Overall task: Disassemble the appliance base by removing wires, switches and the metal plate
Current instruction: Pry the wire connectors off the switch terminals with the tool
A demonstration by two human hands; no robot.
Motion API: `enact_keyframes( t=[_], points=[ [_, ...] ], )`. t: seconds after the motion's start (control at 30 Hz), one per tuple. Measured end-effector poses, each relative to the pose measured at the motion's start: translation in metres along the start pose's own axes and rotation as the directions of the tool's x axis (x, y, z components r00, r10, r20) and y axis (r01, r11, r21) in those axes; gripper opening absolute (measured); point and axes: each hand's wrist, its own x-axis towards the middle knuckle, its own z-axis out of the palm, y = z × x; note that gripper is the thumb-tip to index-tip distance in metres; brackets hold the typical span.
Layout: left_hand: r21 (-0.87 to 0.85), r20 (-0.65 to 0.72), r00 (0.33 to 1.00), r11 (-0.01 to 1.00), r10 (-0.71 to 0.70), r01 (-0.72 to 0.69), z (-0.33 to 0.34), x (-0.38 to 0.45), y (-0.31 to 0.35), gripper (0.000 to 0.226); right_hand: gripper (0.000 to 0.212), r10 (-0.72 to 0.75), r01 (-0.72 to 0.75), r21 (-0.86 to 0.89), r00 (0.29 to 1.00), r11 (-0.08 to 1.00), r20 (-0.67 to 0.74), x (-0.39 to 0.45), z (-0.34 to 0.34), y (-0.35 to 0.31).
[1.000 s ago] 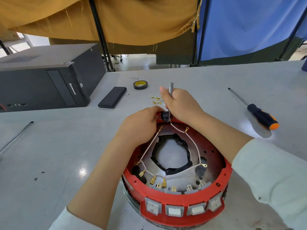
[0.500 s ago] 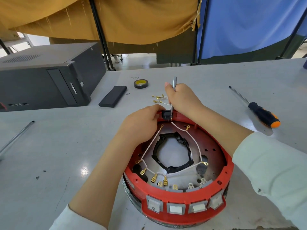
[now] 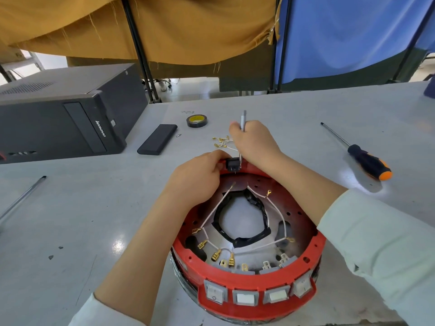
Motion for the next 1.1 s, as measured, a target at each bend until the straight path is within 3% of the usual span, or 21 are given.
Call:
enact_keyframes(
  t=[0.07,0.17,0.3,0.43,0.53,0.6,0.73,0.9,1.1],
  points=[
    [-0.010,0.007,1.000,1.000,-0.006,0.006,0.000,0.000,0.001,0.032,0.046,0.043,-0.037,0.164,0.999,0.986,-0.031,0.003,-0.004,0.001],
    [-0.011,0.020,1.000,1.000,-0.013,0.014,-0.001,-0.001,0.002,0.031,0.043,0.087,-0.093,0.303,0.996,0.948,0.034,0.002,-0.009,0.000],
    [0.002,0.021,1.000,1.000,-0.008,0.008,-0.001,0.000,0.002,0.031,0.032,-0.008,-0.044,0.409,0.992,0.911,0.124,-0.008,-0.026,0.001],
    [0.007,0.018,1.000,1.000,-0.001,0.001,-0.002,-0.001,0.002,0.031,0.030,-0.190,0.175,0.230,0.981,0.957,0.046,-0.031,-0.048,0.002],
    [-0.001,0.021,1.000,1.000,0.000,0.000,-0.001,-0.001,0.003,0.032,0.034,-0.189,0.169,0.145,0.973,0.975,0.132,-0.055,-0.054,0.007],
    [0.000,0.020,1.000,1.000,-0.001,0.001,-0.002,-0.002,0.004,0.033,0.029,-0.185,0.193,-0.026,0.965,0.981,0.183,-0.068,-0.053,0.009],
    [0.007,0.013,1.000,1.000,0.003,-0.003,-0.002,-0.003,0.004,0.033,0.008,-0.311,0.380,-0.439,0.924,0.814,0.224,-0.077,-0.051,0.007],
    [0.007,0.017,1.000,1.000,-0.003,0.003,-0.003,-0.002,0.004,0.033,0.018,-0.186,0.384,-0.526,0.902,0.759,0.390,-0.087,-0.052,0.010],
    [0.018,0.013,1.000,1.000,-0.001,0.001,-0.002,-0.002,0.004,0.033,0.033,-0.128,0.299,-0.361,0.895,0.883,0.428,-0.092,-0.059,0.008]
  ],
)
